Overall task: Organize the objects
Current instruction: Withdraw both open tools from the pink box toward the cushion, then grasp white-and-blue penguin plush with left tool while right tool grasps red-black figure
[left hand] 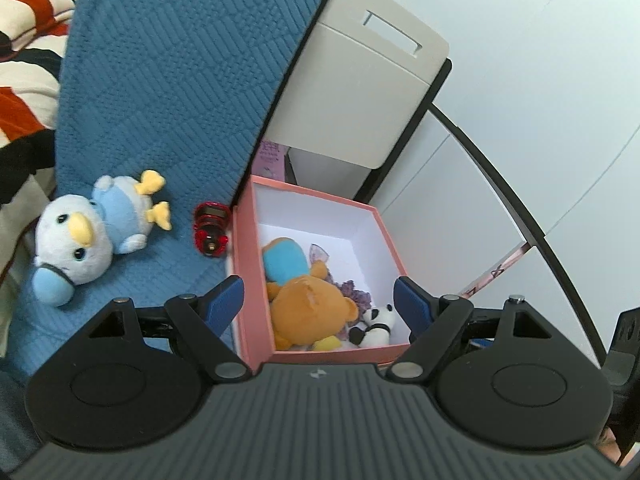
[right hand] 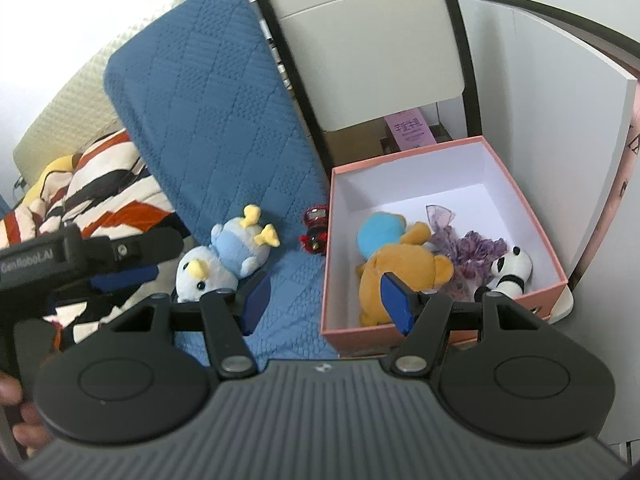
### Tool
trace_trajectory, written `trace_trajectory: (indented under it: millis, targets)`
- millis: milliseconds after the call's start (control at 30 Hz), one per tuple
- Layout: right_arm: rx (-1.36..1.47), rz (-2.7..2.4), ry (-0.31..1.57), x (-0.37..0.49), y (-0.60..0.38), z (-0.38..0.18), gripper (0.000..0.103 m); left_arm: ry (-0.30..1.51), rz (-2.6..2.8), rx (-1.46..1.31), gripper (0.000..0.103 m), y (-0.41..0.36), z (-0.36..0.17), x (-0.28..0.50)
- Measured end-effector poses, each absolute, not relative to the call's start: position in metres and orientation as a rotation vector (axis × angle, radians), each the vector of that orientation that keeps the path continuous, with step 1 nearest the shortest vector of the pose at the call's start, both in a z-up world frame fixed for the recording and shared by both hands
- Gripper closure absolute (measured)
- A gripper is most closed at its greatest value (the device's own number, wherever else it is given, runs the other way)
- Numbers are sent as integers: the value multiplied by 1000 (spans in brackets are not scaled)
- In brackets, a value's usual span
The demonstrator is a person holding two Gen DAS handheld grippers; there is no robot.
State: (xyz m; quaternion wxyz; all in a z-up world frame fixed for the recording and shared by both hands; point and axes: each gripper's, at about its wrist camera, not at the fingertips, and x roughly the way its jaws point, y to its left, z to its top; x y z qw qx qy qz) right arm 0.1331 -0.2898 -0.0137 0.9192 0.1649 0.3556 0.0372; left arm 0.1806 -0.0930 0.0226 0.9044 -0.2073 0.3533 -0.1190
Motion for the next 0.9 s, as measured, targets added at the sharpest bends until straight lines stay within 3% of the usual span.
trace_trajectory:
  millis: [467, 900]
  targets:
    - [314, 92, 774, 125, -234, -53, 39, 726, -177, -428, 18, -48, -16, 153]
    - [240, 113, 778, 184, -192, -101, 39, 722, -58, -342, 11, 10, -82, 204]
